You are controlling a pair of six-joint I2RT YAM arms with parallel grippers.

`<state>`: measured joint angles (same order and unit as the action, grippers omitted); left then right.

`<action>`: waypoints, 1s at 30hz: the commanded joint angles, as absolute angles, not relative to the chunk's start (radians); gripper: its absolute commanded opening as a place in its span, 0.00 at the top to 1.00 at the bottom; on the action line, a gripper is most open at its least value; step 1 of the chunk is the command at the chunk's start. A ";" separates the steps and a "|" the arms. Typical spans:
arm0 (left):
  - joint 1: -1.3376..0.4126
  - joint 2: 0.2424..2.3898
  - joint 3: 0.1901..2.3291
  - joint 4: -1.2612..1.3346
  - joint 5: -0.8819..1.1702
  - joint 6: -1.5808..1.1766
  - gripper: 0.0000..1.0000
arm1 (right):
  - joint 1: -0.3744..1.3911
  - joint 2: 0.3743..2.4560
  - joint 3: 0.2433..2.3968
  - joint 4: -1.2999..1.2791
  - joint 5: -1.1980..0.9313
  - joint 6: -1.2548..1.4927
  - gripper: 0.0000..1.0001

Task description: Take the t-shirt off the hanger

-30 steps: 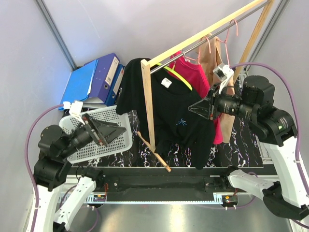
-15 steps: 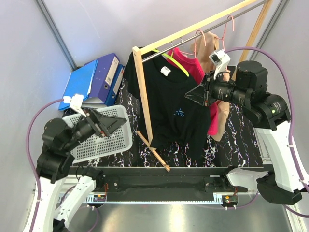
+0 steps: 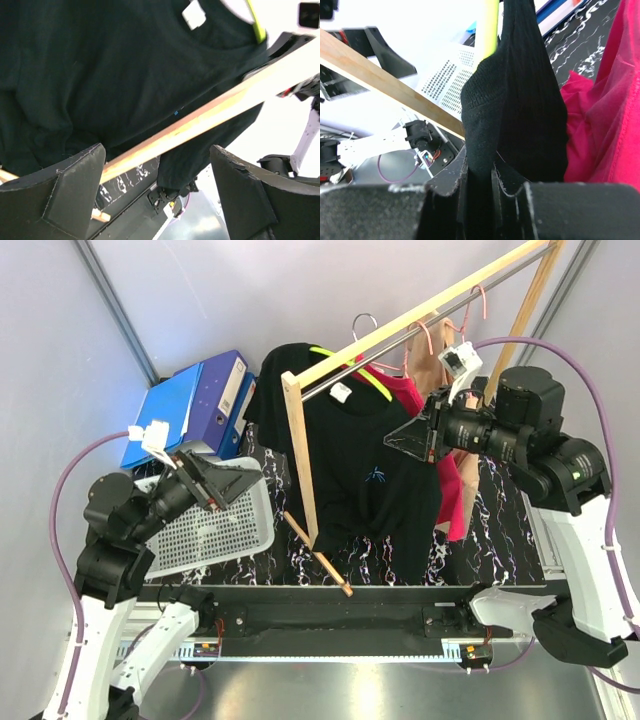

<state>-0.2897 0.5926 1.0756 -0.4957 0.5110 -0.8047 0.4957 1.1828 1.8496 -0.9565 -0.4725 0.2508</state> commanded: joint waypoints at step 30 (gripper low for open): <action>-0.595 1.196 1.399 -0.143 0.226 -0.606 0.37 | 0.522 1.104 1.430 -0.721 -0.632 0.233 1.00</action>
<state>-0.5453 1.1721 1.3849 -0.2340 0.3305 -0.6800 0.5106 1.1439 1.4754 -0.8497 -0.5522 0.2646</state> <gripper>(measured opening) 0.661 0.208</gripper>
